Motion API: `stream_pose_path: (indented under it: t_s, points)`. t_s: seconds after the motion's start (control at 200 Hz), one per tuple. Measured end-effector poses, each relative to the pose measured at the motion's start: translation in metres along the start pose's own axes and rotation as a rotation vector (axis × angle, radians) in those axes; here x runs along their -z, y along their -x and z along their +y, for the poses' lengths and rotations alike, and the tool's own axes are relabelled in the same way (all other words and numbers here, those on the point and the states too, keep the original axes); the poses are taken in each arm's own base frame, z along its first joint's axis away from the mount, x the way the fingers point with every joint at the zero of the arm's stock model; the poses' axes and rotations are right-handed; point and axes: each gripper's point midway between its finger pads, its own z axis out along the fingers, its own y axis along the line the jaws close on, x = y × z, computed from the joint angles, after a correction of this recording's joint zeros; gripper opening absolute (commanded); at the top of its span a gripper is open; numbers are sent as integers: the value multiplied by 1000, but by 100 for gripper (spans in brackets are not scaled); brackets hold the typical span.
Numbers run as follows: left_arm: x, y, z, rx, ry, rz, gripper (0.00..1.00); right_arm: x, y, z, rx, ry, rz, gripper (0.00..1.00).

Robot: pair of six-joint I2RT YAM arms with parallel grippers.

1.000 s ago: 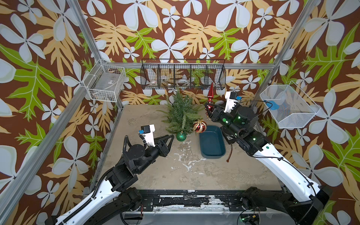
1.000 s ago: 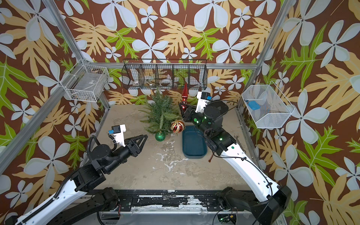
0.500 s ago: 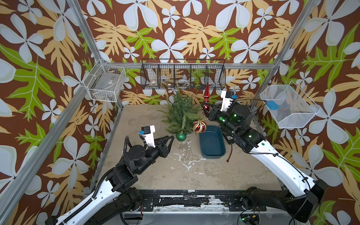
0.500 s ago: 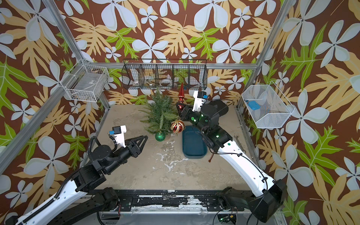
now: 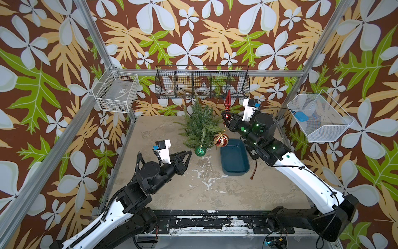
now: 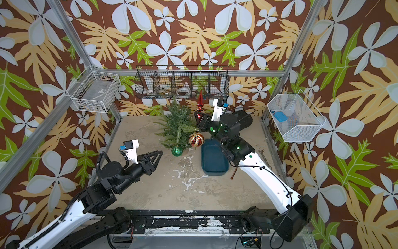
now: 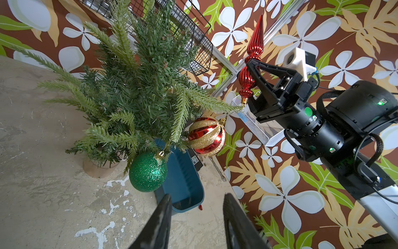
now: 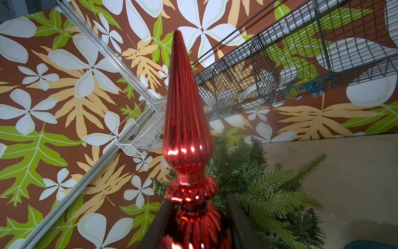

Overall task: Decorate the small christmas tree with ornaments
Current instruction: Hang an ornament on the christmas tree.

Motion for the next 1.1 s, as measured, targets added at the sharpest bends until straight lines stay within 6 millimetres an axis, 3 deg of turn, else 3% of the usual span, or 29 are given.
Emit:
stream_pose_path:
  t_s: [0.235, 0.776, 1.096]
  points:
    - [-2, -3, 2, -1, 7, 9, 42, -3, 4, 0, 16, -7, -13, 36]
    - [-3, -5, 3, -3, 11, 12, 42, -20, -13, -13, 16, -34, 30, 35]
    - [-4, -6, 5, -3, 15, 16, 41, -27, -10, -6, 10, -2, 20, 35]
